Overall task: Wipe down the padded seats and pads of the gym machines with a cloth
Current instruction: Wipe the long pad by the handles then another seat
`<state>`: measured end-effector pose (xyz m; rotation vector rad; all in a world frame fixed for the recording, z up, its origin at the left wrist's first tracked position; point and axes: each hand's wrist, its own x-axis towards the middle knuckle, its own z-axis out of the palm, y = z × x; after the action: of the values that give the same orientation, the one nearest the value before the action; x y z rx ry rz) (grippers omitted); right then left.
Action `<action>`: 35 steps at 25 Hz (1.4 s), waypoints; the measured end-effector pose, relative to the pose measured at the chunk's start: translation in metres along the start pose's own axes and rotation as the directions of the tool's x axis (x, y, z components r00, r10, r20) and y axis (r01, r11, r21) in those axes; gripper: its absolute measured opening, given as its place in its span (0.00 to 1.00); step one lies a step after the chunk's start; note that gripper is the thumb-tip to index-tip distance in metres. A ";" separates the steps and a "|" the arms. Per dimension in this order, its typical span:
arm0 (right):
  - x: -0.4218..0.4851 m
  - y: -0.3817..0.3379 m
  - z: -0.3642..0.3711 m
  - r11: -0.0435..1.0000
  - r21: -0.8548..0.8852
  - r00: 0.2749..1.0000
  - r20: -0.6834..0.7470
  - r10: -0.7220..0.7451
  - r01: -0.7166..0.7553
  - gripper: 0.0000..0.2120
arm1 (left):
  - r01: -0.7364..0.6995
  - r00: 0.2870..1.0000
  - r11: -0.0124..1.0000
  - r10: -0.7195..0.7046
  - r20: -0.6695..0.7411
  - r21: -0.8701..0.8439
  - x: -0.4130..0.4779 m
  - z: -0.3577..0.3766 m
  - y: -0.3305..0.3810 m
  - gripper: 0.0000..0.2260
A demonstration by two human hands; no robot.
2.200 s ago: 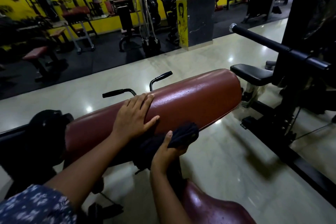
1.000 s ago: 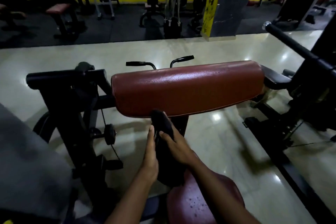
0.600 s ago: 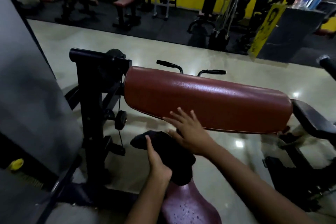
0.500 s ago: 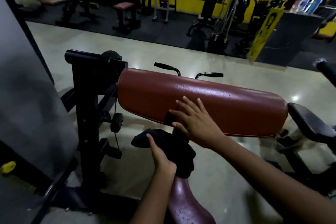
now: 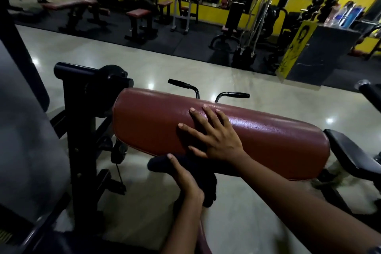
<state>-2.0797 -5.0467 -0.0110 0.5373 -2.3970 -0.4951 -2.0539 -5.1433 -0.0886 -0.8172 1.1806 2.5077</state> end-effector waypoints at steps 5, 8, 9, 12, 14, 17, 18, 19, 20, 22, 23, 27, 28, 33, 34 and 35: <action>-0.001 0.001 0.003 1.000 -0.015 1.000 -0.026 0.008 -0.009 0.27 | -0.193 0.976 0.976 0.182 -0.120 -0.096 0.030 -0.026 0.063 0.41; 0.001 0.000 0.002 1.000 -0.015 1.000 0.015 0.013 -0.012 0.27 | -0.204 0.970 0.978 0.198 -0.138 -0.033 0.049 -0.044 0.100 0.48; 0.001 0.000 0.000 1.000 -0.008 0.999 0.032 0.028 -0.028 0.27 | -0.206 0.968 0.979 0.203 -0.147 -0.006 0.050 -0.050 0.110 0.44; 0.014 -0.016 -0.006 0.987 0.056 0.987 0.045 0.151 -0.154 0.28 | -0.176 0.976 0.982 0.183 -0.118 0.067 0.041 -0.055 0.120 0.35; 0.044 -0.044 -0.004 0.969 0.104 0.974 0.067 0.216 -0.222 0.27 | -0.151 0.986 0.985 0.156 -0.053 0.079 0.037 -0.059 0.117 0.33; 0.100 -0.081 0.005 0.932 0.129 0.939 0.111 0.326 -0.339 0.27 | -0.156 0.988 0.975 0.152 0.035 0.161 0.047 -0.070 0.135 0.36; 0.111 -0.086 0.009 0.918 0.111 0.923 0.102 0.371 -0.381 0.27 | -0.181 0.983 0.956 0.177 0.040 0.230 0.056 -0.073 0.146 0.36; 0.115 -0.088 0.013 0.907 0.088 0.910 0.081 0.407 -0.413 0.27 | -0.219 0.975 0.918 0.218 0.041 0.331 0.061 -0.075 0.160 0.35; 0.116 -0.090 0.017 0.899 0.070 0.901 0.050 0.430 -0.433 0.27 | -0.262 0.962 0.850 0.269 0.050 0.456 0.067 -0.077 0.174 0.33; 0.115 -0.093 0.021 0.895 0.055 0.895 -0.029 0.444 -0.442 0.26 | -0.342 0.926 0.672 0.359 0.115 0.656 0.072 -0.077 0.197 0.31; 0.114 -0.095 0.023 0.896 0.052 0.894 -0.061 0.444 -0.441 0.26 | -0.365 0.917 0.605 0.366 0.160 0.707 0.071 -0.075 0.206 0.30; 0.115 -0.095 0.026 0.896 0.033 0.892 -0.083 0.444 -0.443 0.26 | -0.489 0.858 0.436 0.397 0.326 0.756 0.070 -0.063 0.232 0.30; 0.114 -0.095 0.027 0.896 0.037 0.891 -0.095 0.443 -0.442 0.26 | -0.502 0.850 0.401 0.392 0.351 0.766 0.075 -0.057 0.239 0.31; 0.115 -0.095 0.028 0.902 0.049 0.892 -0.130 0.433 -0.430 0.26 | -0.526 0.847 0.403 0.327 0.419 0.749 0.095 -0.034 0.260 0.30; 0.116 -0.094 0.028 0.900 0.053 0.889 -0.137 0.436 -0.433 0.26 | -0.520 0.852 0.446 0.331 0.406 0.728 0.091 -0.036 0.257 0.31; 0.116 -0.094 0.029 0.897 0.053 0.886 -0.140 0.442 -0.439 0.26 | -0.510 0.858 0.474 0.339 0.386 0.718 0.087 -0.041 0.251 0.32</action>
<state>-2.1582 -5.1764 -0.0197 0.0227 -2.2825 -0.2190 -2.2198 -5.3370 -0.0027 -0.0006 2.3947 1.8509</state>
